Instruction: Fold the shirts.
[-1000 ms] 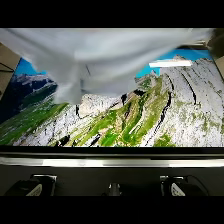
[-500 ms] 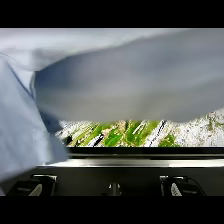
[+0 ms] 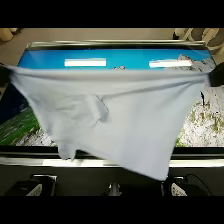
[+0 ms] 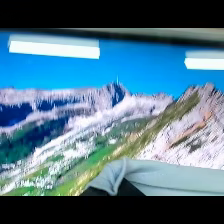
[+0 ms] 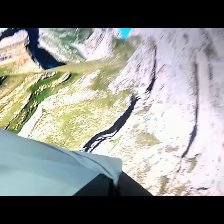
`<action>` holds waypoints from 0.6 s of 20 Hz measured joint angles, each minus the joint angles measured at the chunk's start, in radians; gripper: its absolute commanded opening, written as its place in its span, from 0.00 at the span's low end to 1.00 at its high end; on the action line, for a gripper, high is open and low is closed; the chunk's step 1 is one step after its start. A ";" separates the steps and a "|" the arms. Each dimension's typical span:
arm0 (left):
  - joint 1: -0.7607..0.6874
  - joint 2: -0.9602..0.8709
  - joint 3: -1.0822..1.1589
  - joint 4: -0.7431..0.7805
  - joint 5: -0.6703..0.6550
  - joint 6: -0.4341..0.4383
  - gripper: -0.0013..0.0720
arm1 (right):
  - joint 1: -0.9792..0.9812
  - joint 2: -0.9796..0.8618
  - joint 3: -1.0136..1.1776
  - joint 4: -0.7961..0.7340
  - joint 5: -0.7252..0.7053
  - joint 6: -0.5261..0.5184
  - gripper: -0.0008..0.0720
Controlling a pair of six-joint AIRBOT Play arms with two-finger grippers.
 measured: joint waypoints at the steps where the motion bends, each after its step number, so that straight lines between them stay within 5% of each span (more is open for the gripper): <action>1: 0.000 -0.037 -0.077 -0.008 0.038 -0.005 0.06 | 0.000 -0.063 -0.034 0.011 -0.050 0.007 0.04; 10: 0.003 -0.448 -0.176 -0.118 0.433 -0.021 0.06 | -0.001 -0.449 -0.110 0.246 -0.472 0.136 0.04; 11: 0.003 -0.488 -0.170 -0.150 0.444 -0.021 0.15 | 0.000 -0.479 -0.112 0.275 -0.484 0.149 0.14; 12: 0.003 -0.526 -0.166 -0.188 0.448 -0.021 0.50 | 0.000 -0.505 -0.114 0.300 -0.492 0.158 0.46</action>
